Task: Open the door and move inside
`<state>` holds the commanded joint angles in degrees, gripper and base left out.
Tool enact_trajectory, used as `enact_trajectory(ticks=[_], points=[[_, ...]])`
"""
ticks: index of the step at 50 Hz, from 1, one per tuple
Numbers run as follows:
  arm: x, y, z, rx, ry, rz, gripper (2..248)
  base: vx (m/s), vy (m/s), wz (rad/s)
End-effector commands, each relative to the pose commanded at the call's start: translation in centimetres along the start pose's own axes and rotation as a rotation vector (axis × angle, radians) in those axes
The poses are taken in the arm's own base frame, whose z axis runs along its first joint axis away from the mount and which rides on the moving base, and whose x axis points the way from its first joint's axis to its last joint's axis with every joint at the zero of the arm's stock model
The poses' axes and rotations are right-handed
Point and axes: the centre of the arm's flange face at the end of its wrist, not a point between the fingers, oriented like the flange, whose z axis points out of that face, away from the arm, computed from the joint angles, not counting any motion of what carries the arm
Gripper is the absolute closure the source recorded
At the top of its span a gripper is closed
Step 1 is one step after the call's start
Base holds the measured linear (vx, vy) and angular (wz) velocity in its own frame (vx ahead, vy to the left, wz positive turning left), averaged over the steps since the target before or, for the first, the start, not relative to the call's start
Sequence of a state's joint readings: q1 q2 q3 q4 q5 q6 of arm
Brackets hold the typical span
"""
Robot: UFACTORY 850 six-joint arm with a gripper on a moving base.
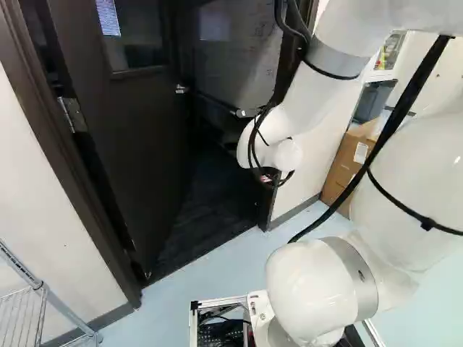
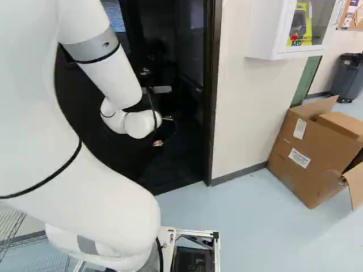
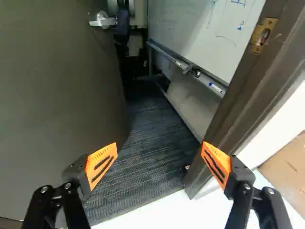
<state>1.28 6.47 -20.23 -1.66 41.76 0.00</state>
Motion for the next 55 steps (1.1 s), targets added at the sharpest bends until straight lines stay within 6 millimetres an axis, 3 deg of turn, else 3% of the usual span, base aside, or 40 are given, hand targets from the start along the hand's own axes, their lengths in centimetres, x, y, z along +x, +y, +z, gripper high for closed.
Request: enact_trajectory(ticks=[38,55], points=[[-0.19,0.75,-0.38,-0.020,0.000,0.008,3,0.000,0.000,0.000],[-0.19,0.75,-0.38,-0.020,0.000,0.008,3,-0.005,0.021,0.138]])
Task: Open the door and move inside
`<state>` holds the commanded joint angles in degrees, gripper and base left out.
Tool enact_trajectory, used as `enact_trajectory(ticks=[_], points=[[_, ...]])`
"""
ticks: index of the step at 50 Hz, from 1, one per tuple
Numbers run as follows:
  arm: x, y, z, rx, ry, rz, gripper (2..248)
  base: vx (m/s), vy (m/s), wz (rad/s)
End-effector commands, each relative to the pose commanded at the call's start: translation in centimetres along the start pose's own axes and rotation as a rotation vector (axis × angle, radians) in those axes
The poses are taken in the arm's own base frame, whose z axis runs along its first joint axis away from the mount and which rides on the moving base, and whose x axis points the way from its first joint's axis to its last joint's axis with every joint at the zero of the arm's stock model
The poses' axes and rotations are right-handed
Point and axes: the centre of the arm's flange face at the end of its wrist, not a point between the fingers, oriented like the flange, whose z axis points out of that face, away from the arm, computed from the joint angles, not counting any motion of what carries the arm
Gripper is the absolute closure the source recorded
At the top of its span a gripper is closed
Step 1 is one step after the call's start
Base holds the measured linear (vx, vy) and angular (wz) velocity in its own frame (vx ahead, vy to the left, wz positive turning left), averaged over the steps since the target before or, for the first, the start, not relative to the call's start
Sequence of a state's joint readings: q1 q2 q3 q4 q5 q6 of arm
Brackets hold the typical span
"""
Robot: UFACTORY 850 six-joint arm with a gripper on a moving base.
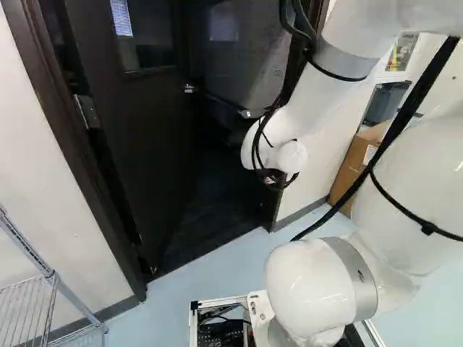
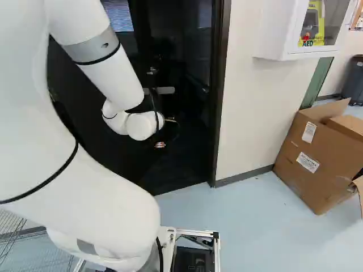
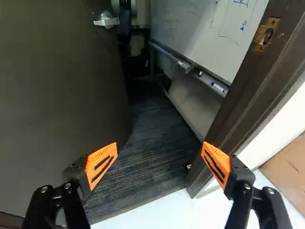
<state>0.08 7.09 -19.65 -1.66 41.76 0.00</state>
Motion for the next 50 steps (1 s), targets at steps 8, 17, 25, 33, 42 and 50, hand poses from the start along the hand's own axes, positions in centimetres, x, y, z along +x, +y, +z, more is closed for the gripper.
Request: enact_trajectory(ticks=[8,17,25,33,42,50], points=[[0.00,0.00,0.00,0.000,0.000,0.000,3,0.002,0.002,0.008],[0.00,0.00,0.00,0.000,0.000,0.000,3,0.000,0.016,0.085],[0.00,0.00,0.00,0.000,0.000,0.000,3,-0.002,0.030,0.149],[0.00,0.00,0.00,0.000,0.000,0.000,3,-0.001,0.036,0.178],[0.00,0.00,0.00,0.000,0.000,0.000,3,-0.001,0.045,0.224],[0.00,0.00,0.00,0.000,0.000,0.000,3,-0.002,0.064,0.338]])
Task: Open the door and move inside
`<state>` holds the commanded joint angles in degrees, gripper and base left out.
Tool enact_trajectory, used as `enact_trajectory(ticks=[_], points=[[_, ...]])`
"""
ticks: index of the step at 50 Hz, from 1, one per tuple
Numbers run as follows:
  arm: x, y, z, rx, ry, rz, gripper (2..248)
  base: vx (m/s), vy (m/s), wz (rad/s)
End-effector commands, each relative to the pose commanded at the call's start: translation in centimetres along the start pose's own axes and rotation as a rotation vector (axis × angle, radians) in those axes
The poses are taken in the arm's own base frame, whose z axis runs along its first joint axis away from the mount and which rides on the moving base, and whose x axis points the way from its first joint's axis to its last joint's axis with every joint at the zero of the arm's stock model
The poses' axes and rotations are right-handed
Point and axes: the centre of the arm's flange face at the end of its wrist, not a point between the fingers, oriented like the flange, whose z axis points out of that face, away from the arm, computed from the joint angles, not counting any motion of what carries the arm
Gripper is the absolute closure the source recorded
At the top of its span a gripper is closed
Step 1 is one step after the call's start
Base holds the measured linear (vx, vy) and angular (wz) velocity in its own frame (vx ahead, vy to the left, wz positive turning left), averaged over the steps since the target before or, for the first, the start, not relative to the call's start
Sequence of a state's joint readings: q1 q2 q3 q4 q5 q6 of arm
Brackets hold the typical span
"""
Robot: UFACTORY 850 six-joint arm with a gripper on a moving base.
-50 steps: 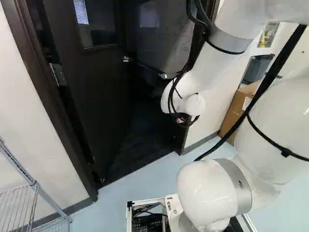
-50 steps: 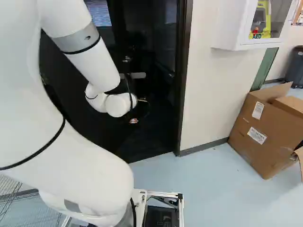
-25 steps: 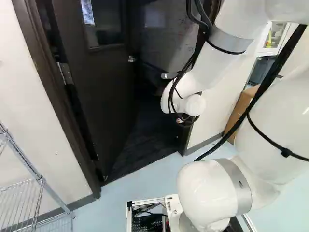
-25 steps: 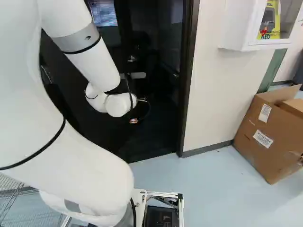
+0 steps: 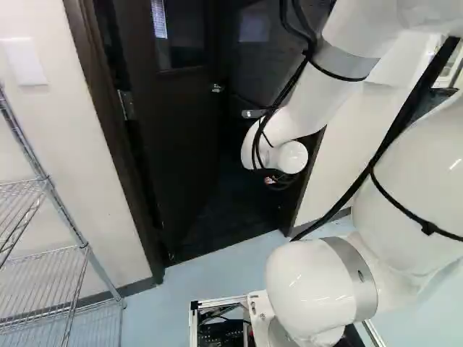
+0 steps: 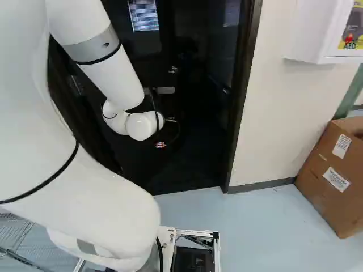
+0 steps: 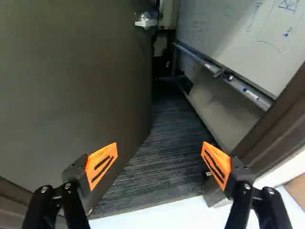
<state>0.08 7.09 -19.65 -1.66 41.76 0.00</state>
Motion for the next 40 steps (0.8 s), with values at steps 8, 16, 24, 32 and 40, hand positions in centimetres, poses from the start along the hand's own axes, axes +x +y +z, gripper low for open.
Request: enact_trajectory(ticks=[8,16,24,32,40], points=[[0.00,0.00,0.00,0.000,0.000,0.000,3,0.041,0.080,0.370],[0.00,0.00,0.00,0.000,0.000,0.000,3,0.034,0.019,0.099],[0.00,0.00,0.00,0.000,0.000,0.000,3,0.067,0.000,-0.025],[0.00,0.00,0.00,0.000,0.000,0.000,3,0.069,-0.003,-0.005],[0.00,0.00,0.00,0.000,0.000,0.000,3,0.093,0.000,-0.003]])
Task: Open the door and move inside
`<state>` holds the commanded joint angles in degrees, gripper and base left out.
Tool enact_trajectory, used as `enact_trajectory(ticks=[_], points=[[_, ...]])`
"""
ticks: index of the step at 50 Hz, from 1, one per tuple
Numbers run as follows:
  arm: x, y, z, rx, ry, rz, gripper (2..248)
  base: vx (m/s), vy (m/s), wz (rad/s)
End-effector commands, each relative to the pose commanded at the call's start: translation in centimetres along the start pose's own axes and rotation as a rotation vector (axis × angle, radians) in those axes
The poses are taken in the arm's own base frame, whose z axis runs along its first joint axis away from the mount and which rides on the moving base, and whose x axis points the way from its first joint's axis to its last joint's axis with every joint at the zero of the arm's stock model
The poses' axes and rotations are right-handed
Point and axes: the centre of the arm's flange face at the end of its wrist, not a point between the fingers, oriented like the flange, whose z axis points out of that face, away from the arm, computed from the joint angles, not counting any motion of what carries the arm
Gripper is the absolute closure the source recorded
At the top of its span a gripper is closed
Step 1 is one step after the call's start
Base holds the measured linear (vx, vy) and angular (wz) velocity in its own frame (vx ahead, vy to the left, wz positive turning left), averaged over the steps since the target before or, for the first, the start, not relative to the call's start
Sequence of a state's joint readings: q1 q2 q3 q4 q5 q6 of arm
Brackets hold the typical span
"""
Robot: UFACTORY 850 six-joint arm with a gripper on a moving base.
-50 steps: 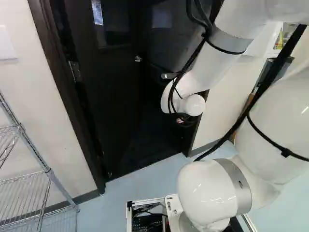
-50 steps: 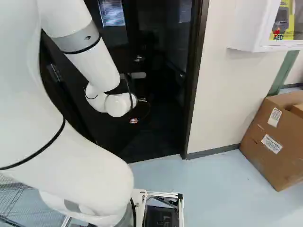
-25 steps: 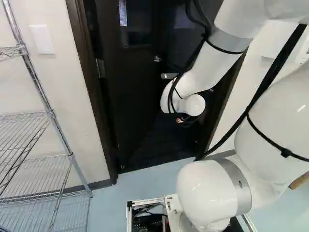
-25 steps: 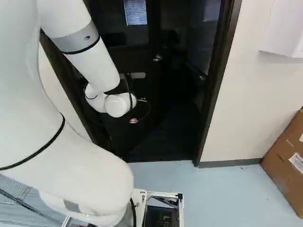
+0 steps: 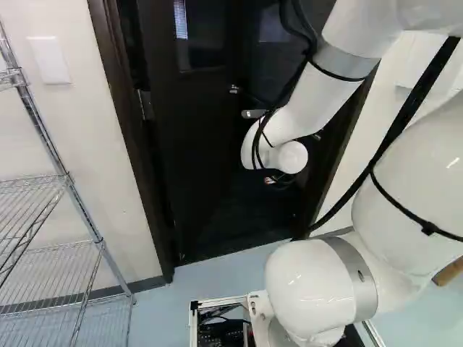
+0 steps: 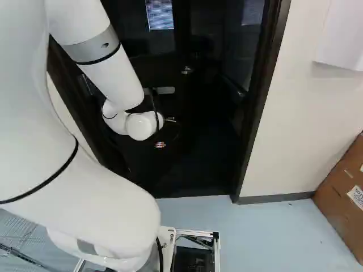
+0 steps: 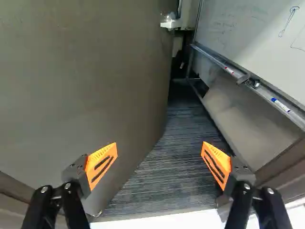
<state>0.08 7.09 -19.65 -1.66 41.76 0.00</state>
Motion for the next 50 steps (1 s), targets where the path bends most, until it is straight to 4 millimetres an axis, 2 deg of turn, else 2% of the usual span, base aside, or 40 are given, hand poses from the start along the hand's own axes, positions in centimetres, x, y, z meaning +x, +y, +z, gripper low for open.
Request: enact_trajectory(ticks=[26,50], points=[[0.00,0.00,0.00,0.000,0.000,0.000,3,0.152,0.003,-0.003],[0.00,0.00,0.00,0.000,0.000,0.000,3,0.168,0.057,-0.019]])
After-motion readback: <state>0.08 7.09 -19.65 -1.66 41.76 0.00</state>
